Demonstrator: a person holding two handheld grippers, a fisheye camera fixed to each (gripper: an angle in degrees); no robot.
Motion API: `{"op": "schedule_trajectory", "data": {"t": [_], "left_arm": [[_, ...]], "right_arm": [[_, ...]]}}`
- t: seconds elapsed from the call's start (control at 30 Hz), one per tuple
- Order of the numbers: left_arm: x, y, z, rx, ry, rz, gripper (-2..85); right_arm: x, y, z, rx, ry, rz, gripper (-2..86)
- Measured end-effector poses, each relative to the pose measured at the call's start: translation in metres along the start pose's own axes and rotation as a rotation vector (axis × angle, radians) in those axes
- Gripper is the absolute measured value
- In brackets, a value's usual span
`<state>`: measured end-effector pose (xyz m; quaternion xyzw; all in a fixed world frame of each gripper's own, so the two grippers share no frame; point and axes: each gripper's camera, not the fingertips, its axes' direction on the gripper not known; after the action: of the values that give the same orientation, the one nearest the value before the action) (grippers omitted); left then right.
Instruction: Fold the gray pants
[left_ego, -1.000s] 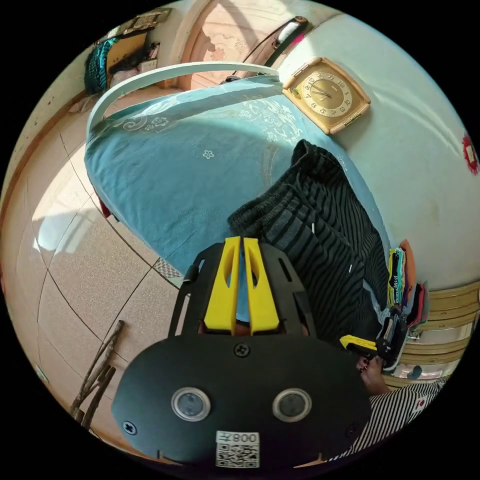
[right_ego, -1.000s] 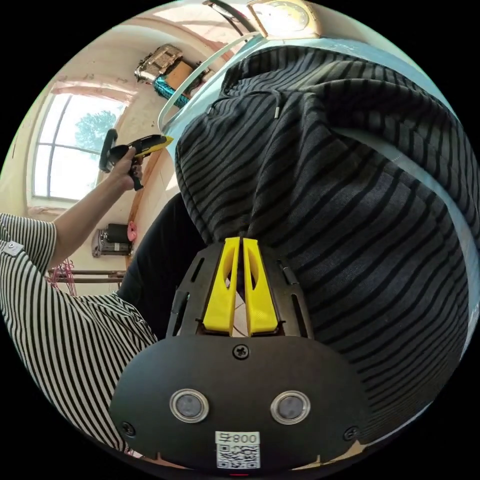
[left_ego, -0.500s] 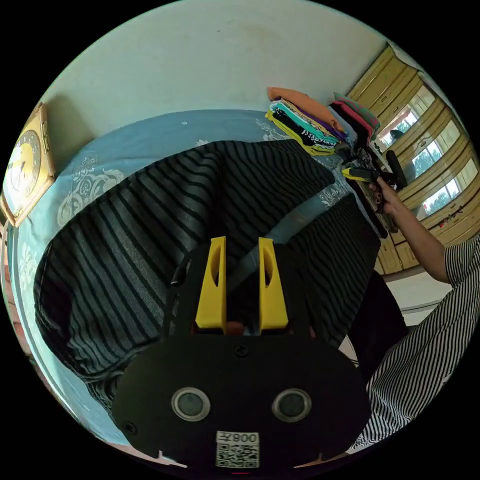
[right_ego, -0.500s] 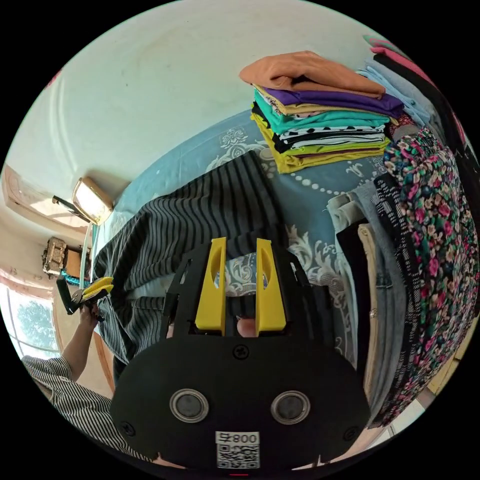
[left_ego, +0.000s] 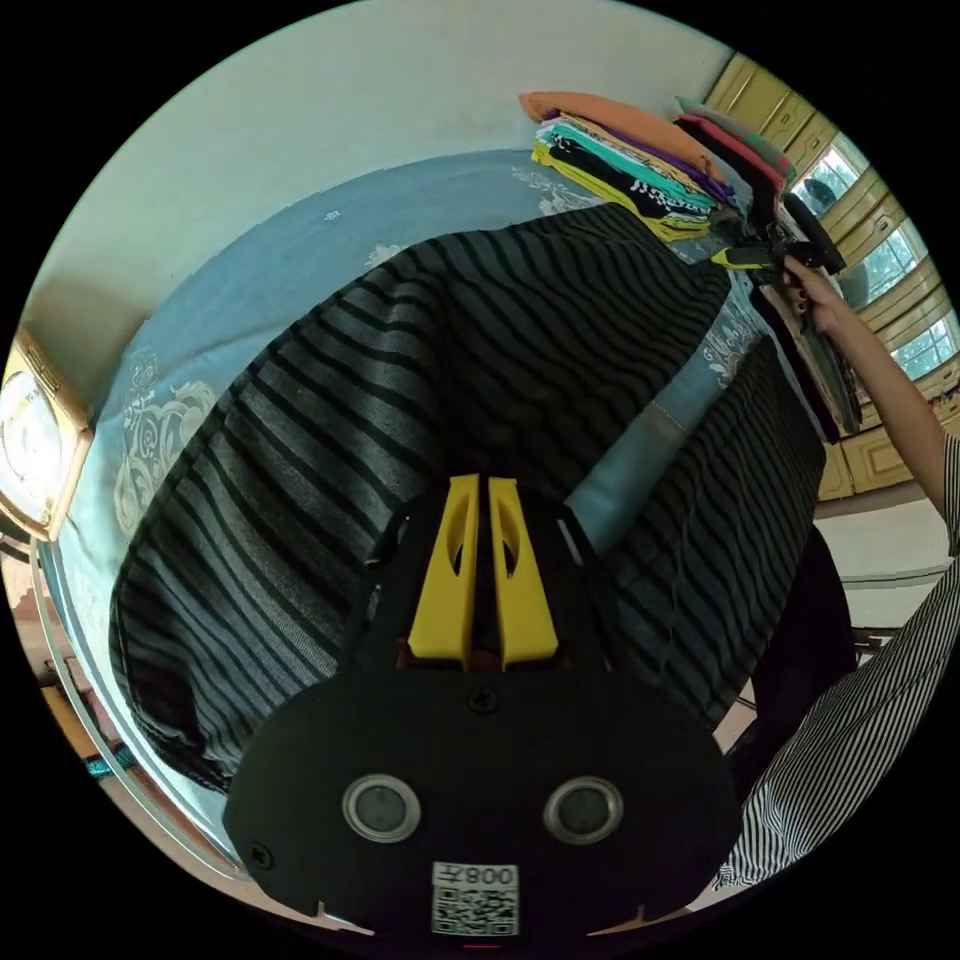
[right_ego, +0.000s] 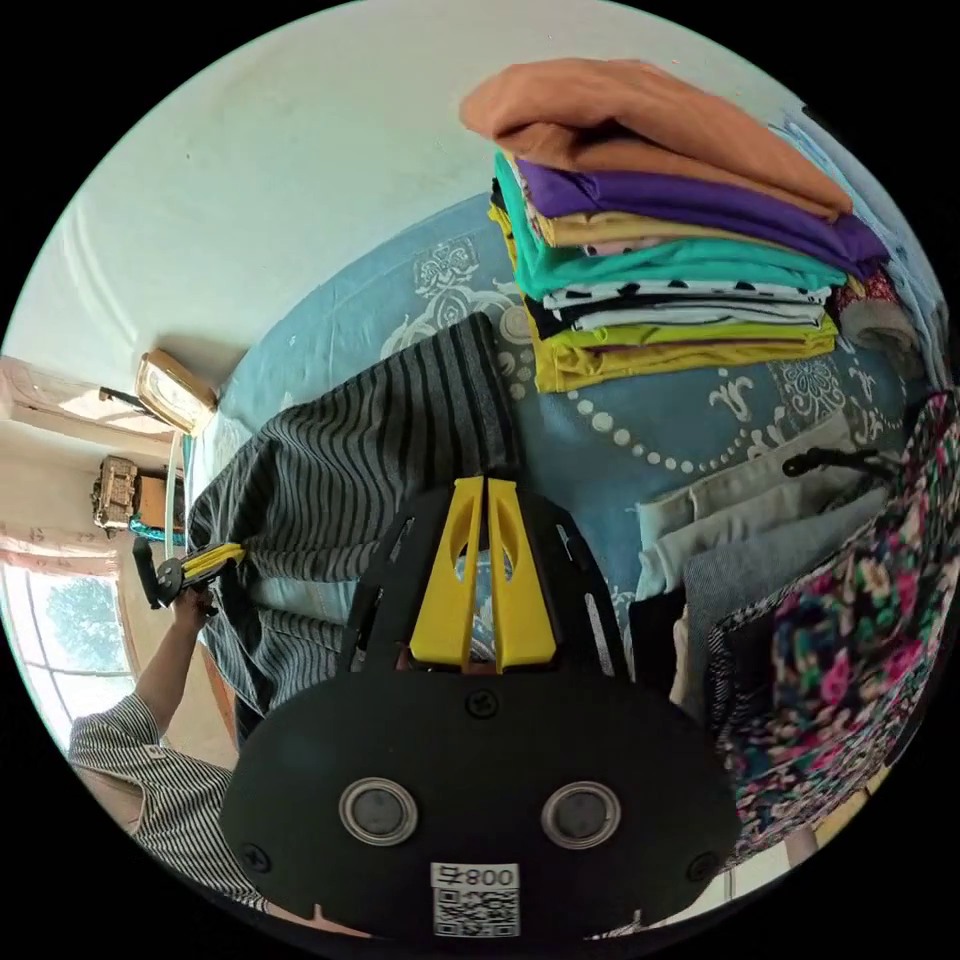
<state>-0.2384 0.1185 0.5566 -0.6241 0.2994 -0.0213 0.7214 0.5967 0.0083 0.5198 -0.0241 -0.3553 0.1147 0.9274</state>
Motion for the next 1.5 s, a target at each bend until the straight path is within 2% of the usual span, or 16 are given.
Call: {"op": "schedule_trajectory", "data": {"t": [0.17,0.27,0.37,0.43,0.5,0.57,0.73,0.93,1.03,1.2,1.3,1.5], "left_arm": [[-0.006,-0.019,-0.045,0.293,0.069,-0.11,1.7],[0.004,-0.027,-0.052,0.346,0.093,-0.07,1.7],[0.02,-0.036,-0.028,0.289,0.154,-0.017,1.7],[0.036,-0.046,0.004,0.181,0.18,0.039,1.7],[0.051,-0.056,0.04,0.041,0.13,0.096,1.7],[0.058,-0.065,0.066,-0.01,0.099,0.085,1.8],[0.044,-0.08,0.071,0.03,0.159,0.014,1.9],[0.036,-0.097,0.083,0.036,0.191,0.007,2.1],[0.031,-0.104,0.09,0.042,0.209,0.0,2.2],[0.019,-0.112,0.101,0.049,0.243,-0.015,2.3],[0.014,-0.117,0.107,0.045,0.243,-0.013,2.2],[0.002,-0.123,0.109,0.074,0.279,-0.053,2.2]], "right_arm": [[-0.043,-0.05,-0.103,0.179,-0.053,-0.177,0.2],[-0.063,-0.052,-0.162,0.313,0.003,-0.251,0.1],[-0.049,-0.037,-0.183,0.319,0.041,-0.237,0.2],[-0.035,-0.026,-0.166,0.216,0.092,-0.214,0.5],[-0.023,-0.016,-0.143,0.131,0.072,-0.188,1.0],[-0.02,-0.014,-0.116,0.059,0.021,-0.176,2.6],[-0.065,-0.051,-0.086,0.024,-0.022,-0.276,7.2],[-0.14,-0.129,-0.052,0.021,0.239,-0.434,8.4],[-0.142,-0.169,-0.031,-0.024,0.292,-0.403,10.0],[-0.127,-0.205,-0.009,-0.106,0.248,-0.359,10.8],[-0.117,-0.211,0.003,-0.163,0.239,-0.353,9.4],[-0.112,-0.208,-0.014,-0.129,0.192,-0.37,2.9]]}}
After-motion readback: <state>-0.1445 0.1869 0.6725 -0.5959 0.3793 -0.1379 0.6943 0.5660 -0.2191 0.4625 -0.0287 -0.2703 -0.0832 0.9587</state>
